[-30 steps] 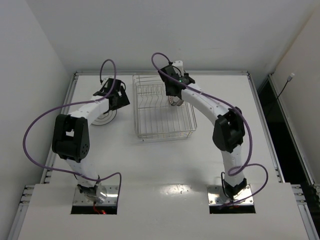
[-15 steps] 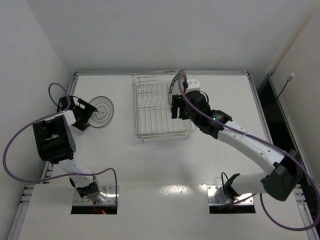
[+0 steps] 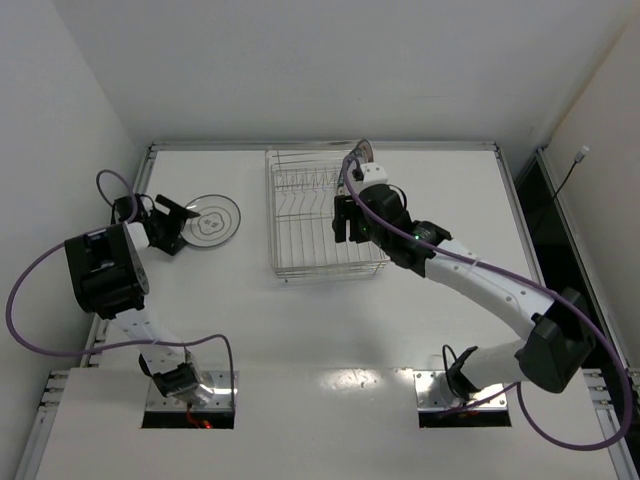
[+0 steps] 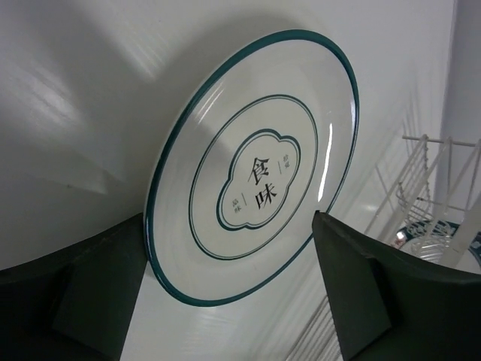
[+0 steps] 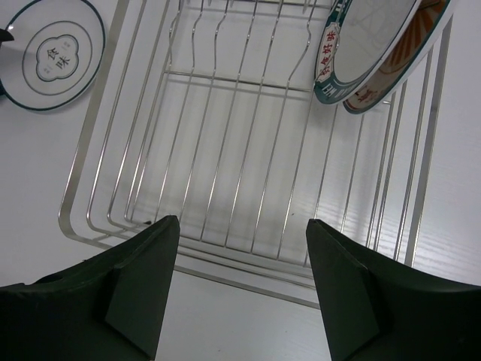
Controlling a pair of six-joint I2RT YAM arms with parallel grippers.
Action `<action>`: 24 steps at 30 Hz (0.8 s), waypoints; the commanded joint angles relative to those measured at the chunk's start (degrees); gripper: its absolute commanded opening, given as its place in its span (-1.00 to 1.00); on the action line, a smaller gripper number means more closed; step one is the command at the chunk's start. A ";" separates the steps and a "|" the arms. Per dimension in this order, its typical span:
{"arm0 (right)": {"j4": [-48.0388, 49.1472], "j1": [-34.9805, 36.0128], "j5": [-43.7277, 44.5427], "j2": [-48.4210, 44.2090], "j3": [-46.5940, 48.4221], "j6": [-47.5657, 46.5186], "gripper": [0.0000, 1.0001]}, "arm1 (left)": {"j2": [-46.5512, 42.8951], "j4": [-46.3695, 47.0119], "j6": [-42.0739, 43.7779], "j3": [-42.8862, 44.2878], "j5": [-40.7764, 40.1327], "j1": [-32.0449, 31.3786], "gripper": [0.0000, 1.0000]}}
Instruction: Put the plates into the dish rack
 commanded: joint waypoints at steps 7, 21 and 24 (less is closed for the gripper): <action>3.25 0.27 0.43 -1.15 -0.67 0.82 0.31 | 10.27 6.17 -1.47 -1.45 9.83 0.51 0.04; 3.25 -0.26 0.96 -2.91 -1.73 1.35 0.31 | 13.88 -1.47 4.68 5.32 8.78 -0.02 -0.67; 2.73 -0.26 0.96 -2.91 -1.73 1.35 0.31 | 14.41 -1.48 4.69 5.84 8.78 -0.02 -1.00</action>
